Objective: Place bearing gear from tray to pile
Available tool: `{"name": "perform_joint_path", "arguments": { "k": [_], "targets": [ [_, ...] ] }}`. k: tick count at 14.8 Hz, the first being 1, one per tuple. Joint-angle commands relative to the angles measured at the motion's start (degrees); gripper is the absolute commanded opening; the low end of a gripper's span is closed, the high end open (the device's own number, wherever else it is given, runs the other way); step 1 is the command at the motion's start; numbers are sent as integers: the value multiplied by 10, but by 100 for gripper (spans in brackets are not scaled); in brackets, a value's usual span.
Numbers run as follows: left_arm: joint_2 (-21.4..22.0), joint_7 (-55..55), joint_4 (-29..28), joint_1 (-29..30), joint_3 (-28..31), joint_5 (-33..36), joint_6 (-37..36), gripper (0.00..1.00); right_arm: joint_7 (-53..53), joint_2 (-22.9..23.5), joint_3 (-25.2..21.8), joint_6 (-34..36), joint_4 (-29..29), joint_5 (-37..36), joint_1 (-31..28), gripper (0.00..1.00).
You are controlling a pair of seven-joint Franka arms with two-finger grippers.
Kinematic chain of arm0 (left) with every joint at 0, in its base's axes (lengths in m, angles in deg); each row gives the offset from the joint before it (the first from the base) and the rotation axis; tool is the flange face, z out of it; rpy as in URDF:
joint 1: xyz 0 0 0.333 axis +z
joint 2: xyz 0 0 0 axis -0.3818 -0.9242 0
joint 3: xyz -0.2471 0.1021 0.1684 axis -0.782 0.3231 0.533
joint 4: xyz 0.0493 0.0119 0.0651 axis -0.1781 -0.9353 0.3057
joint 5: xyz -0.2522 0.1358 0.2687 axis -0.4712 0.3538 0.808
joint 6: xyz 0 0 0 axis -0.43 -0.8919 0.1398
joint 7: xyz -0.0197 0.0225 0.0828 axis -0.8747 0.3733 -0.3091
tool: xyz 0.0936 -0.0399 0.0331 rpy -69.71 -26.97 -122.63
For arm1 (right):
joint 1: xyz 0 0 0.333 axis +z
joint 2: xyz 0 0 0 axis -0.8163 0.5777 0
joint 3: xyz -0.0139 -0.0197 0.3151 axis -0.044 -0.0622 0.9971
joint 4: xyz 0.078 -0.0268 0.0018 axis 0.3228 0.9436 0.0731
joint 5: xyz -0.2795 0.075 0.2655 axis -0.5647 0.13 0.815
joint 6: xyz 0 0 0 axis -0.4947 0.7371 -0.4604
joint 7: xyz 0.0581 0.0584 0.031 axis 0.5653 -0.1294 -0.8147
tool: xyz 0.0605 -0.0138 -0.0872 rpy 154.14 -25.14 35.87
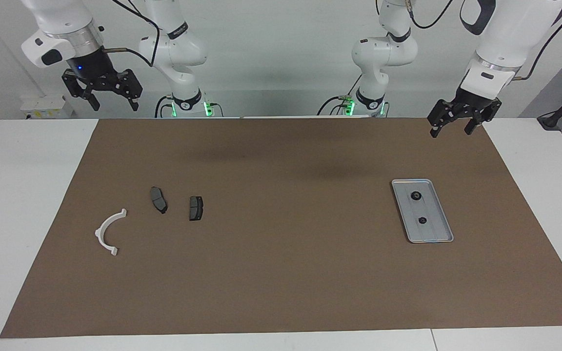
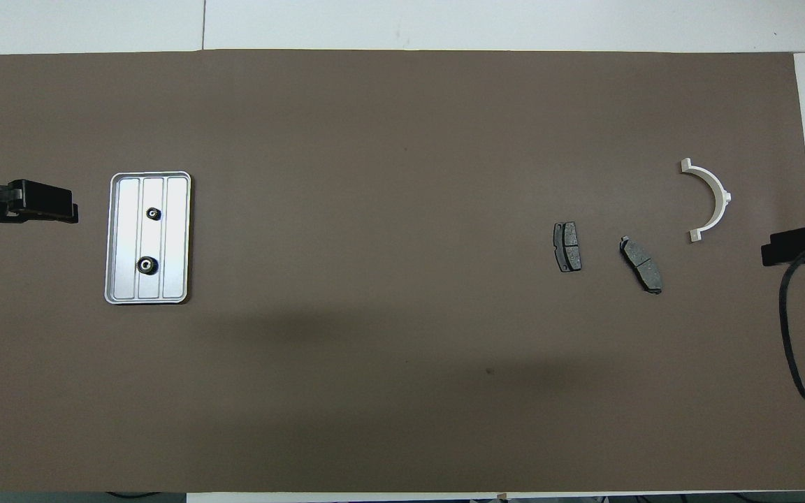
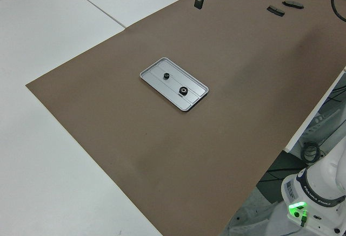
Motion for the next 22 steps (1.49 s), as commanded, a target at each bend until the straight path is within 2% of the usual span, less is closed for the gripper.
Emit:
{"name": "perform_joint_path", "arguments": {
  "k": [1,7,9,13,17,20,22],
  "targets": [
    [7,-9,-3,0,0,-8,-14,100,-16,-17,1,-6,21,-10,-1,100],
    [5,-4,-4,-8,2,-7,-3,100,-17,-18,1,-5,22,-10,-5,100],
    [6,-2,-5,-8,5,-7,-26,100,-17,-18,1,-4,21,-10,-5,100],
    [6,-4,-20,-1,5,-3,-8,100,-19,-16,-2,-2,16,-9,-8,100],
    [0,-10,-77,0,5,-3,62,100,-18,-17,-5,-2,16,-4,-9,100],
    [-11,-47,-149,7,6,-2,146,100,-19,-17,-5,-3,16,-4,-8,100],
    [-37,-75,-171,15,6,0,189,100,-20,-17,-5,-2,16,-4,-8,100]
  ]
}}
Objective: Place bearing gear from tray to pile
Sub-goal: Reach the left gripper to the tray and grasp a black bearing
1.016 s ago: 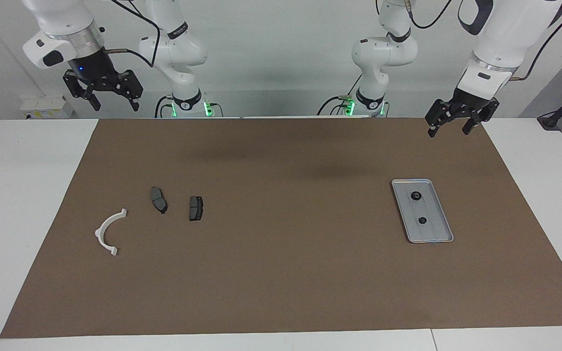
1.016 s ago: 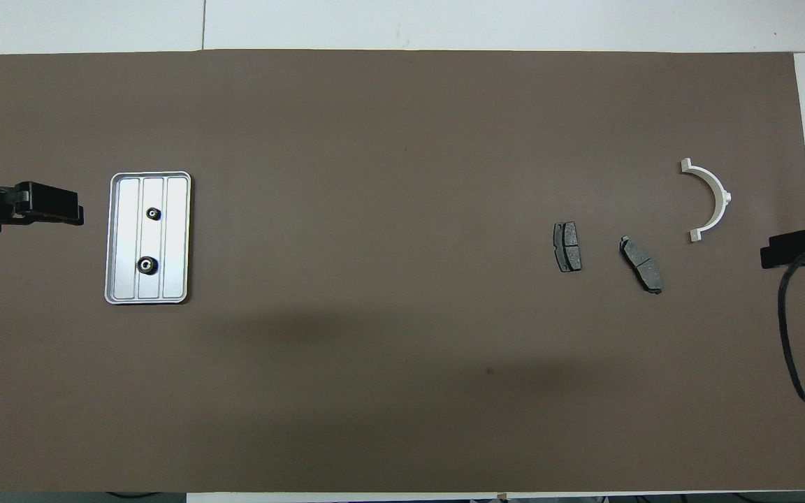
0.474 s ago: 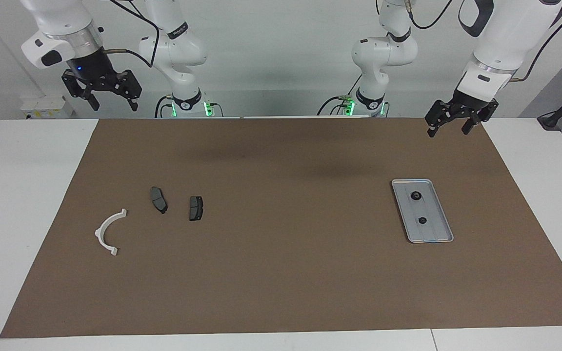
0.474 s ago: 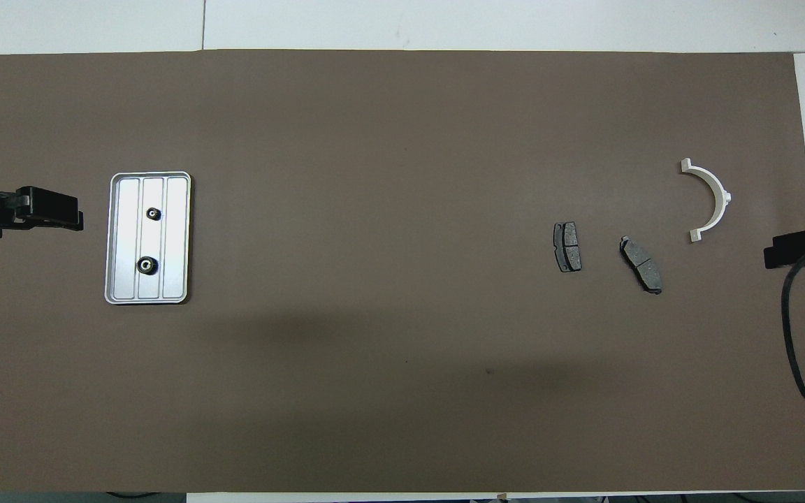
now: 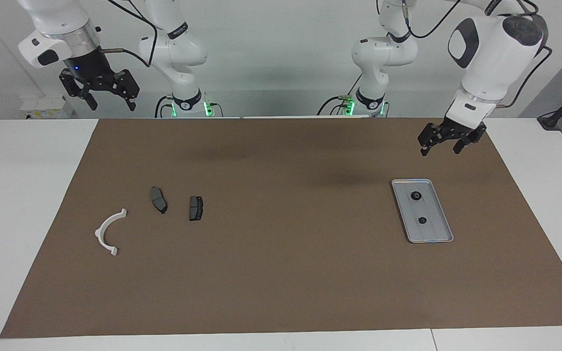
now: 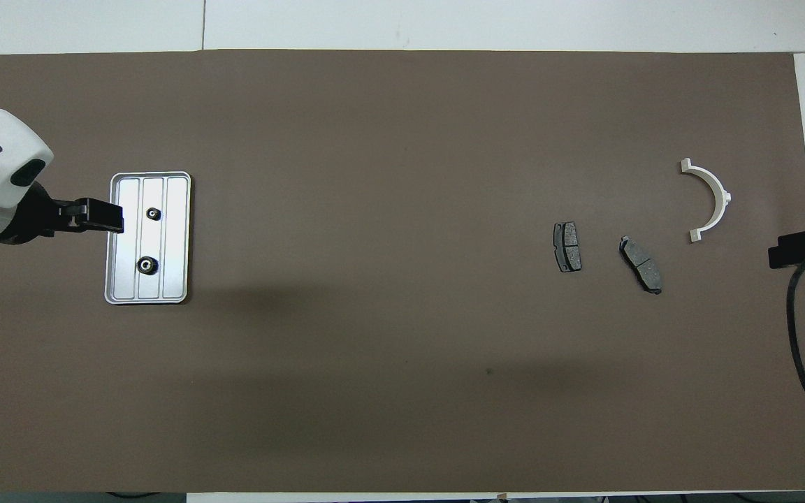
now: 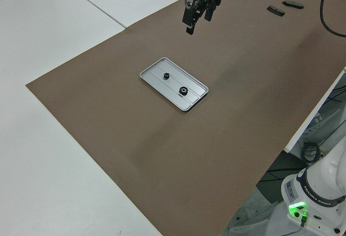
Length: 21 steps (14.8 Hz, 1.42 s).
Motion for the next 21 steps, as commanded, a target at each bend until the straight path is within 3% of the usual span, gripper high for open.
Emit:
{"name": "perform_joint_path", "arguments": {
  "k": [1,9,16,21],
  "targets": [
    [-30,-33,-33,11,1,0,60,100,-20,-13,2,-2,12,-2,-6,100],
    [-46,-38,-128,33,1,0,155,96,-15,-14,7,-4,13,-2,-1,100],
    [-113,-46,-148,34,1,0,245,90,-12,-14,8,-2,14,-2,2,100],
    [-127,-48,-149,46,1,0,246,83,-12,-15,8,-3,14,-2,2,100]
  ]
}}
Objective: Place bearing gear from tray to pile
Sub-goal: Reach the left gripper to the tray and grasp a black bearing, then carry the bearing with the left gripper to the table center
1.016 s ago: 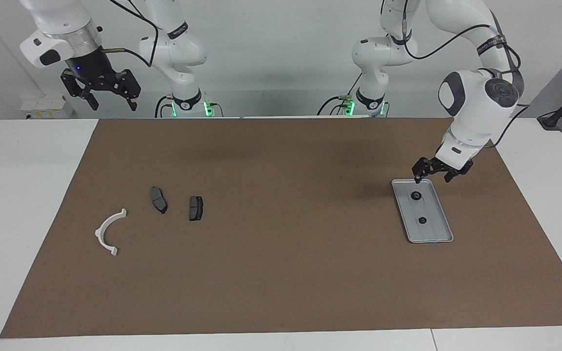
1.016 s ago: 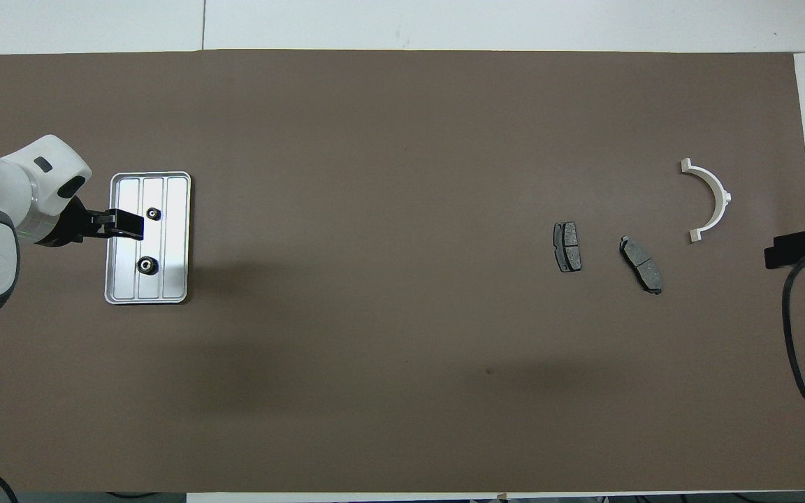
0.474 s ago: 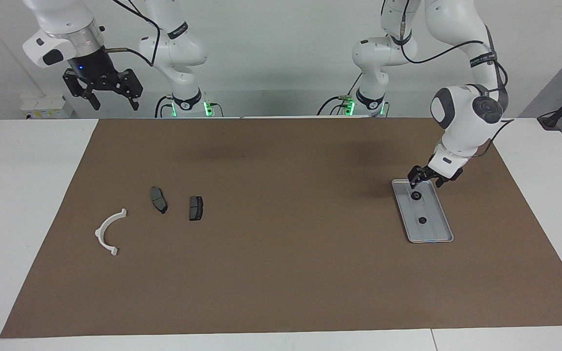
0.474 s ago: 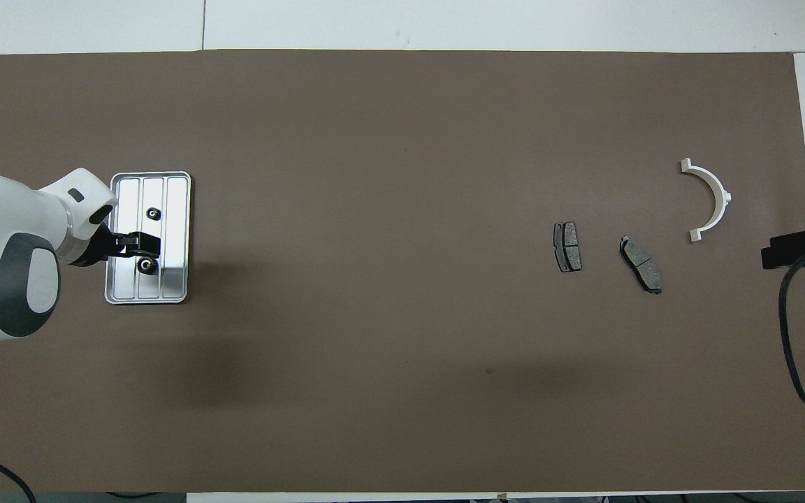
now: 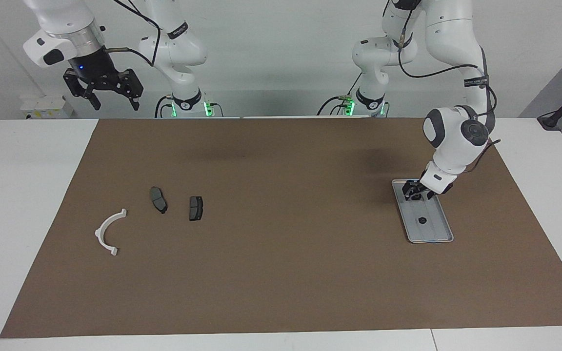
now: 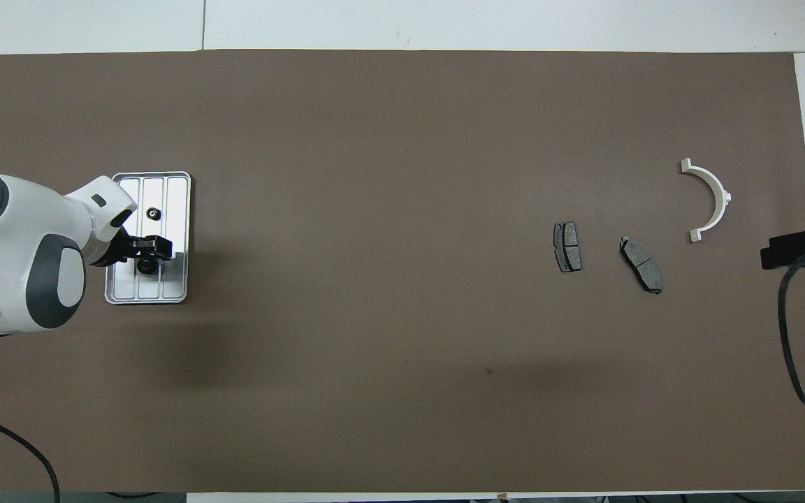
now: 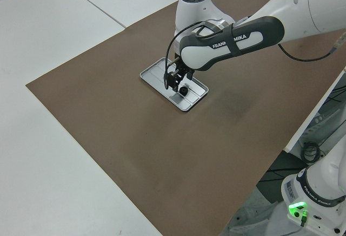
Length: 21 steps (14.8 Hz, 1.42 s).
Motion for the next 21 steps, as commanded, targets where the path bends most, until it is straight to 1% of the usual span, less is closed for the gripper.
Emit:
{"name": "perform_joint_path", "arguments": {
  "k": [1,5,11,12,15,17,19,21],
  "targets": [
    [2,-11,-7,20,-3,0,8,83,-11,-14,1,-3,14,-1,-1,100],
    [3,-10,-17,21,-4,0,9,83,18,-14,1,-5,16,3,-2,100],
    [4,1,-19,12,-4,-1,9,83,13,-14,1,-4,16,3,-2,100],
    [4,-1,-22,12,-4,-1,9,82,14,-14,1,-4,16,3,-2,100],
    [6,-2,-23,12,-4,-1,3,74,13,-14,1,-4,16,3,-2,100],
    [6,-1,-25,12,-4,-1,3,73,13,-14,1,-4,16,3,-2,100],
    [7,-1,-26,12,-4,-1,4,65,14,-14,1,-4,16,3,-1,100],
    [7,-1,-26,12,-4,-1,5,52,14,-14,2,-4,16,3,-1,100]
  ]
}}
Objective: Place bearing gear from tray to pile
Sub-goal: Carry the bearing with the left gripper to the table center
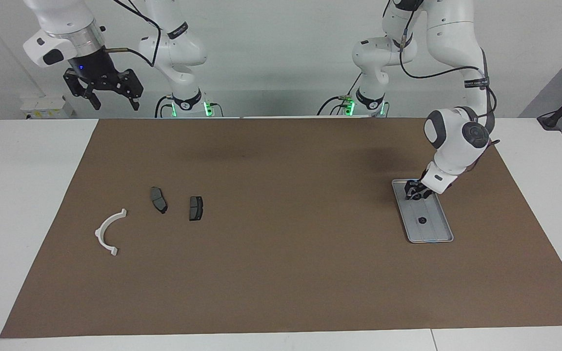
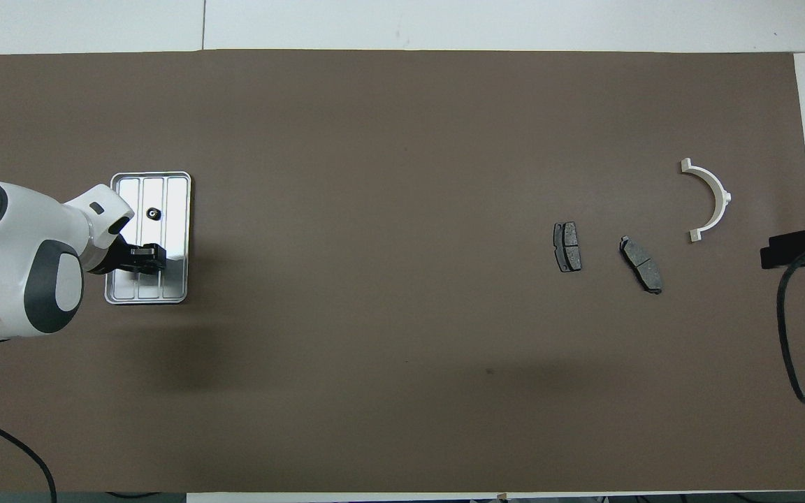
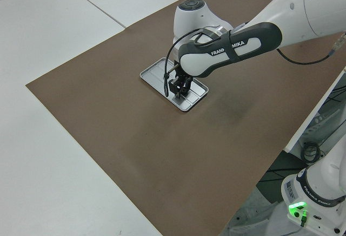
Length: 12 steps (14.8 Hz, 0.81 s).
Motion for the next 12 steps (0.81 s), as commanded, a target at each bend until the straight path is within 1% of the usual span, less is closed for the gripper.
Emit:
{"name": "perform_joint_path", "arguments": {
  "k": [1,3,4,5,7,10,12],
  "targets": [
    [7,2,-12,-2,1,-1,6,40,7,-15,2,-4,17,2,0,100],
    [6,2,-11,-4,1,-1,8,12,7,-15,2,-4,17,2,-1,100],
    [5,3,-6,-5,1,-1,6,0,7,-15,2,-3,17,2,-1,100],
    [3,7,0,-5,1,-3,6,0,7,-15,2,-3,17,2,0,100],
    [-4,58,49,-22,-1,-8,-15,0,6,-15,1,-3,17,2,-1,100],
    [-20,200,136,-85,-1,-8,-68,0,7,-15,1,-3,17,2,-1,100],
    [-29,284,172,-130,-1,-9,-91,0,7,-15,1,-3,17,2,-1,100]
  ]
}}
